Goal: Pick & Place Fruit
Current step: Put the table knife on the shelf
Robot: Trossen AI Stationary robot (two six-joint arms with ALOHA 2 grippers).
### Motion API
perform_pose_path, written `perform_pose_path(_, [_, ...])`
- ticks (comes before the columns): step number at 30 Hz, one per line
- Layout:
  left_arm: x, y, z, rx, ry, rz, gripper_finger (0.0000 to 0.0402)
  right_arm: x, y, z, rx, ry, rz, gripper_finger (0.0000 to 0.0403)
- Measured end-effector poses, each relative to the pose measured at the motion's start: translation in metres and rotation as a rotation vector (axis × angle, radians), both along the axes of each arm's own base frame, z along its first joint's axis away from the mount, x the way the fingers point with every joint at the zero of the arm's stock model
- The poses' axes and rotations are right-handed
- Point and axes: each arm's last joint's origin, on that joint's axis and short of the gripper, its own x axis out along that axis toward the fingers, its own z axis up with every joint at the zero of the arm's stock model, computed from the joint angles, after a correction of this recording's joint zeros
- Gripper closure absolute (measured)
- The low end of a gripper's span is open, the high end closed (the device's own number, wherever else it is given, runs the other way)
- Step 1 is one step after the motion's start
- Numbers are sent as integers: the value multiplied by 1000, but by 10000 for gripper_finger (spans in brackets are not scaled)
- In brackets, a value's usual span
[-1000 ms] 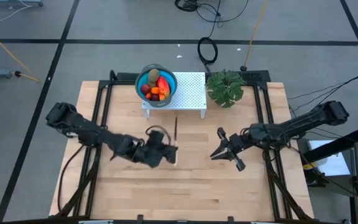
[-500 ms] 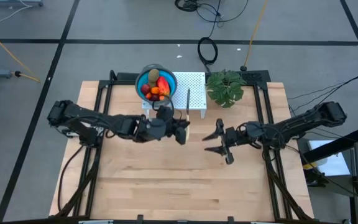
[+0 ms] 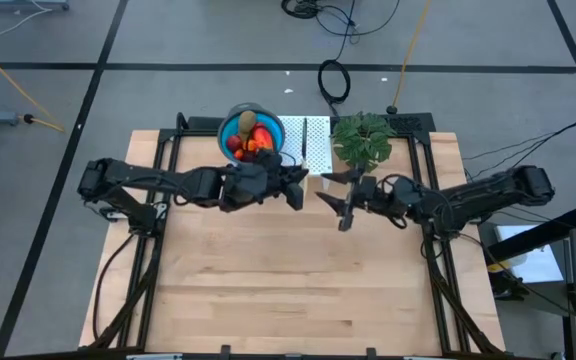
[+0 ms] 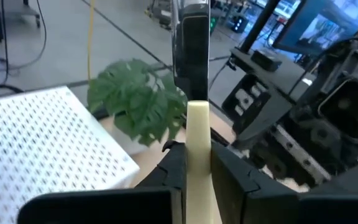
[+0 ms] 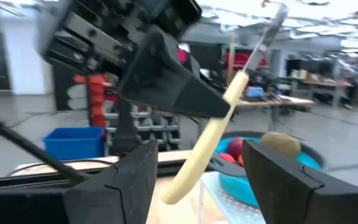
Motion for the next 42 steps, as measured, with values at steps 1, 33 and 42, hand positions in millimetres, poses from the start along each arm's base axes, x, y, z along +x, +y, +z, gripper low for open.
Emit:
perform_pose_path(1, [0,2,1,11,-2,2,359,3,0,1,7,10,-24,175])
perform_pose_path(33, [1,20,2,58,10,35,352,48,-19,12,185,63,-158,209])
perform_pose_path(42, [1,24,2,34,-2,52,345,48,-30,12,202,60,-103,248])
